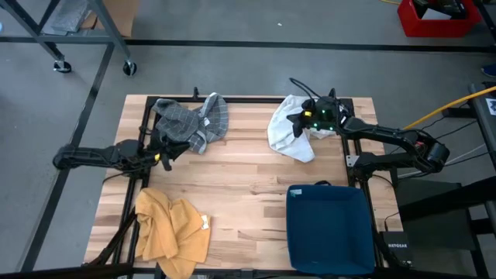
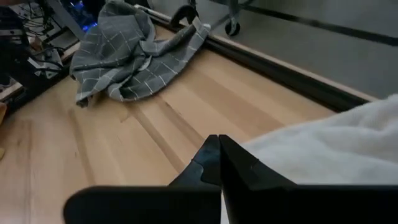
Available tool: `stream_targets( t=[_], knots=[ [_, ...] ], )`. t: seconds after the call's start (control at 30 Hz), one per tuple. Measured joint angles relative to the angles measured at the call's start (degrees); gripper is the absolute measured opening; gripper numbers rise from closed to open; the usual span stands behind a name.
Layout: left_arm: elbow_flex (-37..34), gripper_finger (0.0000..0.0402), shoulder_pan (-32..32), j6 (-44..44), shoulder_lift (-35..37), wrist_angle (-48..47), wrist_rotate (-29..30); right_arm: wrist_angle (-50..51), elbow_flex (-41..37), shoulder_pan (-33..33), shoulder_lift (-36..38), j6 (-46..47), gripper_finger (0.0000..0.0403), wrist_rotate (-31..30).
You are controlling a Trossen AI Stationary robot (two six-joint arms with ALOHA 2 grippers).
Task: Fold towel
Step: Fold the white kitchen towel
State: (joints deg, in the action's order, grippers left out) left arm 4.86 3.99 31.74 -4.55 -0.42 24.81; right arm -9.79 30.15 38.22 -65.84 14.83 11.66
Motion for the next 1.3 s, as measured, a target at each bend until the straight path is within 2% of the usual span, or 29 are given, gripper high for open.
stream_targets(
  t=[0.13,0.27,0.47,0.57,0.7,0.9,0.97,1.07,1.2,1.3],
  knots=[
    [0.0,0.0082,0.0,0.8,-5.9,6.7,-2.0,-1.8,0.0,0.0,0.0,0.0,0.0010,-0.3],
    [0.0,0.0082,0.0,-1.5,-16.3,20.2,-3.6,-4.1,0.0,0.0,0.0,-0.1,0.0026,-3.3],
    [0.0,0.0082,0.0,-14.3,-36.2,38.4,-2.6,-3.8,0.0,0.0,0.0,-0.1,0.0042,-7.6],
    [0.0,0.0082,0.0,-17.0,-43.9,46.3,-2.6,-2.9,0.0,0.0,0.0,-0.1,0.0055,-7.4],
    [1.0,0.0082,0.0,-17.3,-50.0,56.1,-2.3,-1.6,0.0,0.0,0.0,-0.3,0.0091,-7.0],
    [3.5,0.0082,0.0,-20.3,-53.2,56.7,-2.3,0.4,0.0,0.0,0.0,-6.0,0.0163,-8.3],
    [4.0,0.0082,0.0,-20.4,-53.6,56.8,-2.3,5.5,1.5,0.0,0.0,-9.3,0.0183,-8.0],
    [4.1,0.0082,0.0,-20.3,-53.7,56.1,-2.3,22.0,7.1,-0.6,0.0,-18.6,0.0201,-8.2],
    [4.2,0.0082,0.0,-21.1,-53.7,56.3,-2.3,46.7,15.9,-3.8,0.0,-29.9,0.0206,-15.7],
    [4.2,0.0082,0.0,-22.8,-53.7,55.8,-2.3,57.1,21.1,-6.6,0.0,-33.3,0.0203,-22.3]
  ],
)
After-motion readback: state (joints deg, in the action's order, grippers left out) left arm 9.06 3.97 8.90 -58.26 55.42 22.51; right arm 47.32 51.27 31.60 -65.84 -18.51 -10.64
